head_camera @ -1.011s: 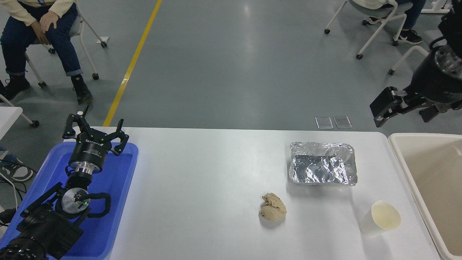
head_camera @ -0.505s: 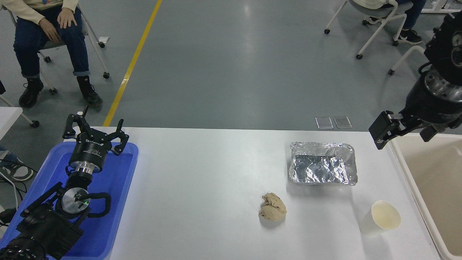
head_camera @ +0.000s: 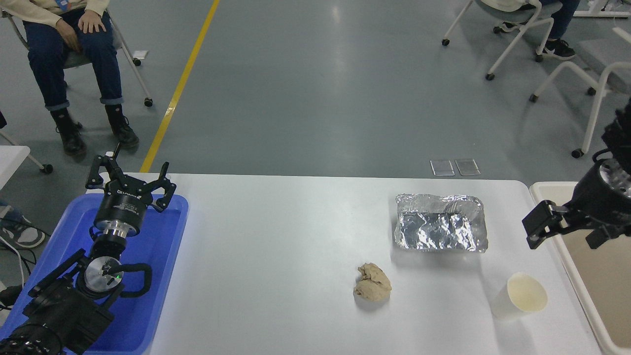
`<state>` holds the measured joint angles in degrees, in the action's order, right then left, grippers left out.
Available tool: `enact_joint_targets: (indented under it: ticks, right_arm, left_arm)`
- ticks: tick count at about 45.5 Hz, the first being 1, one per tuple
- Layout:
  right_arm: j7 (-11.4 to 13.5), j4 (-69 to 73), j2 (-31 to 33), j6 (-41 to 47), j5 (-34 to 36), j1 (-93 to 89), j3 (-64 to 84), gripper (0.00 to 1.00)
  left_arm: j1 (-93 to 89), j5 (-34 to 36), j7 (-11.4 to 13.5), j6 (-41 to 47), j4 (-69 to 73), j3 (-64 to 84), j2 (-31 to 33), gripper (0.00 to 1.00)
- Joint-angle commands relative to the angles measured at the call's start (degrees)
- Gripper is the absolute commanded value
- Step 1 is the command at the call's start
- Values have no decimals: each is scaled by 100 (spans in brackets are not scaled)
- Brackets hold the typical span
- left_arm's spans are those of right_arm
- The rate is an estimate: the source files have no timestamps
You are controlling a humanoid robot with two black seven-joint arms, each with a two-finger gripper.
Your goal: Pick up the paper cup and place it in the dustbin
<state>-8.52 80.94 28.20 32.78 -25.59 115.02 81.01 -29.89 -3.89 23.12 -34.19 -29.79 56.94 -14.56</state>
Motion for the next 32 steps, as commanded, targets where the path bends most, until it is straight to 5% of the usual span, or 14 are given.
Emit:
enact_joint_targets:
  ticks: [1, 32]
  right_arm:
    - [0, -263, 80, -1237, -8, -1094, -50, 100]
    - [8, -1212, 19, -1810, 80, -2958, -551, 98]
  left_arm:
    - [1, -7, 0, -9, -1, 1, -3, 100]
    - [1, 2, 0, -18, -1, 1, -3, 100]
